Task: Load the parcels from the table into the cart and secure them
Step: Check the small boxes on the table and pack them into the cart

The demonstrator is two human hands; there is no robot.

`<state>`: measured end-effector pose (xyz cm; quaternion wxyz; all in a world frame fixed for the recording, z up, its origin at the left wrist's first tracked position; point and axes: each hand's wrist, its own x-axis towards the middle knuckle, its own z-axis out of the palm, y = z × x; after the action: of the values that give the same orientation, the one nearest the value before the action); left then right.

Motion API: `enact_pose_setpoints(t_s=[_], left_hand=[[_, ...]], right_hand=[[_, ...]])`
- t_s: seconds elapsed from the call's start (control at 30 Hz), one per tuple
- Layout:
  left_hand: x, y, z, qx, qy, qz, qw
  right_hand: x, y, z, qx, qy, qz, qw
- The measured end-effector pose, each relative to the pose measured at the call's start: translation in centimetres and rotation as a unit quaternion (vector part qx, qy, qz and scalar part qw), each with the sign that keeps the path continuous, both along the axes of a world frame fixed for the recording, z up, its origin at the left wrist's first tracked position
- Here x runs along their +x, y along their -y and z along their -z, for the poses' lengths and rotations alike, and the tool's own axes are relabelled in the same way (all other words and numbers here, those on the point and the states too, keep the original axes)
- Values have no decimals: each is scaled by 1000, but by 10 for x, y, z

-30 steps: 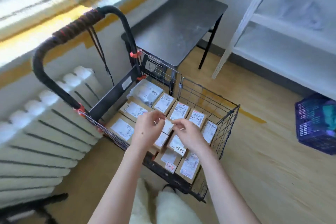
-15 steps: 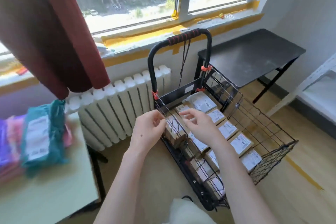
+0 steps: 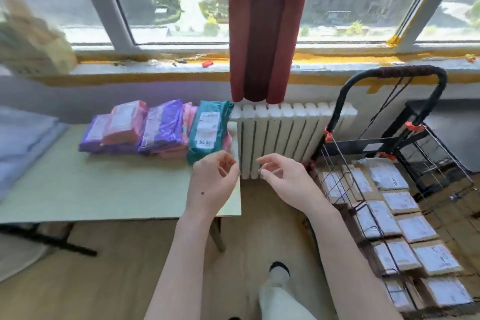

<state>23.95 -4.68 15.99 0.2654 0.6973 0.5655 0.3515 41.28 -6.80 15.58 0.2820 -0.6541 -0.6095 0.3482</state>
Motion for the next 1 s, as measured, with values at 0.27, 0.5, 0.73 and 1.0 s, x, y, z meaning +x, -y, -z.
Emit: enact_pose_setpoints(t_s=[0.27,0.5,0.73,1.0], left_hand=[[-95,21,-1,-9,15,-167,986],[-143,3,-3,-8,17,-268,963],[-156,-55,5,-16,5,-303,953],[-138,-126,38,-50,10,-268,962]], right_hand=[[-91,-28,-4,-4,-17,-131,991],[-153,-80,0,15,-38,-223,974],[-174,-147,13,20,-45,-267,962],[-152,-204,49,-14,-42,-226,973]])
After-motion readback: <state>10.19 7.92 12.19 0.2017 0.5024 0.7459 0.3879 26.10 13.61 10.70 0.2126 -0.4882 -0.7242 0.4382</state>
